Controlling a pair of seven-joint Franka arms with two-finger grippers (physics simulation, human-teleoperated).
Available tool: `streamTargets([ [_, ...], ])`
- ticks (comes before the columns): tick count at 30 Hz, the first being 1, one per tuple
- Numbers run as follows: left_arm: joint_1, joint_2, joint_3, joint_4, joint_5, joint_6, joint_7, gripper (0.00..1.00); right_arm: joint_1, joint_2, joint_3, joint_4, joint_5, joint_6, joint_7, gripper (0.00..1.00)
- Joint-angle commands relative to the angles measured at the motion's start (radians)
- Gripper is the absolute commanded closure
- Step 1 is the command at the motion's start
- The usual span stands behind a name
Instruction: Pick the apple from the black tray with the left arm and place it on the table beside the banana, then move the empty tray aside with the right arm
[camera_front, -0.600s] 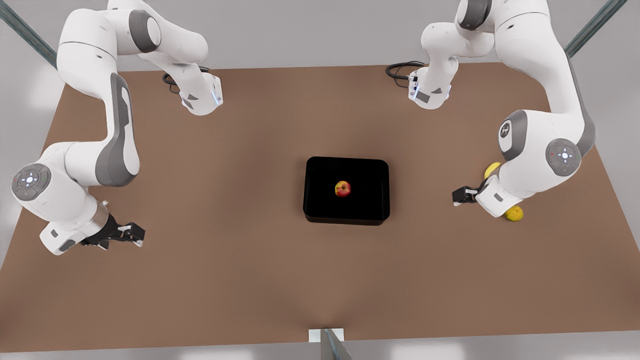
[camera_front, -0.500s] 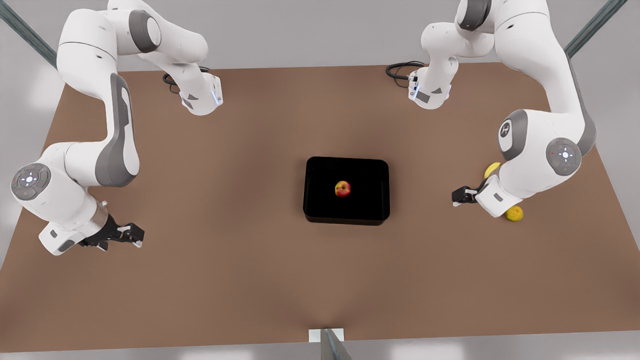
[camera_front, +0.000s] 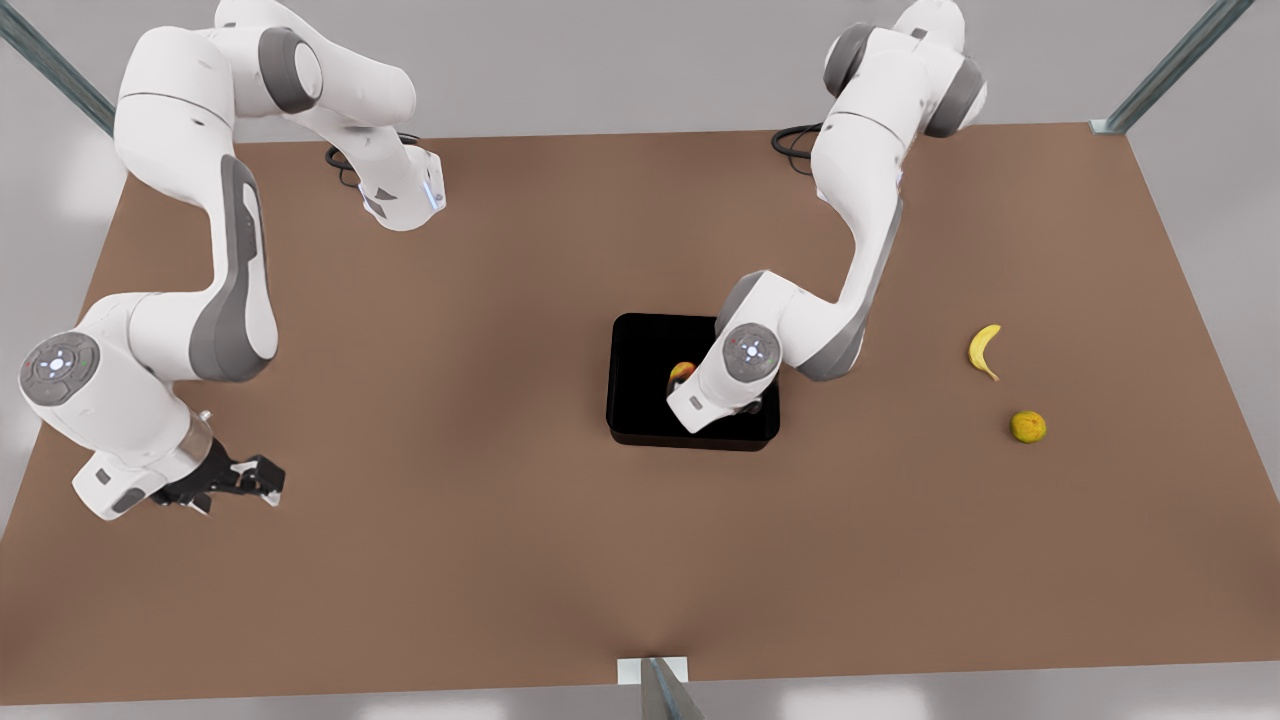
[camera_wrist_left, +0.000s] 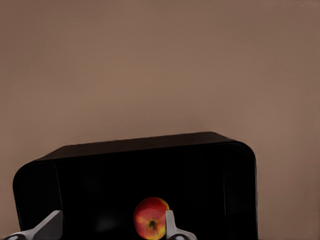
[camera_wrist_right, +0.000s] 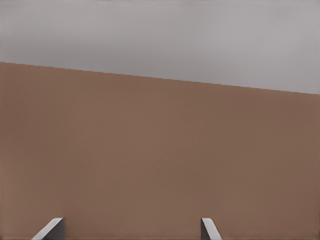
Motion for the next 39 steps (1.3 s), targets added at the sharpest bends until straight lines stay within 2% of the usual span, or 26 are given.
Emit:
streamTargets([
  [1,-0.020,0.023,0.000,-0.003,0.003,0.152,-0.498,0.00,0.002,-0.001,0.000,0.000,0.001,-0.016,-0.015,0.00],
  [3,-0.055,0.036,0.000,-0.030,0.078,0.187,-0.490,0.00,0.002,0.000,0.000,-0.002,0.001,-0.016,-0.015,0.00],
  [4,-0.066,0.023,0.000,-0.122,0.109,0.282,-0.487,0.00,0.002,0.000,0.002,-0.002,0.002,-0.016,-0.015,0.00],
  [7,-0.084,-0.030,0.000,-0.221,0.172,0.304,-0.449,0.00,0.003,0.002,0.002,-0.005,0.001,-0.016,-0.015,0.00],
  [8,-0.082,-0.081,0.002,-0.323,0.172,0.385,-0.438,0.00,0.003,0.002,0.000,-0.005,0.001,-0.015,-0.017,0.00],
  [9,-0.082,-0.092,0.002,-0.348,0.170,0.410,-0.443,0.00,0.003,0.002,0.002,-0.005,0.001,-0.015,-0.017,0.00],
  [15,-0.127,-0.083,-0.003,-0.351,0.158,0.454,-0.496,0.00,0.003,0.002,0.002,-0.005,0.001,-0.015,-0.017,0.00],
  [21,-0.139,-0.152,0.002,-0.537,0.236,0.571,-0.486,0.00,0.003,0.002,0.002,-0.006,0.001,-0.015,-0.017,0.00],
  [29,-0.144,-0.132,-0.003,-0.550,0.227,0.606,-0.509,0.00,0.005,0.002,0.002,-0.006,-0.001,-0.015,-0.017,0.00],
  [31,-0.165,-0.135,-0.003,-0.627,0.231,0.716,-0.524,0.00,0.005,0.002,0.002,-0.006,-0.001,-0.015,-0.017,0.00],
  [39,-0.185,-0.095,-0.002,-0.635,0.238,0.781,-0.568,0.00,0.003,0.002,0.002,-0.006,-0.001,-0.015,-0.017,0.00],
])
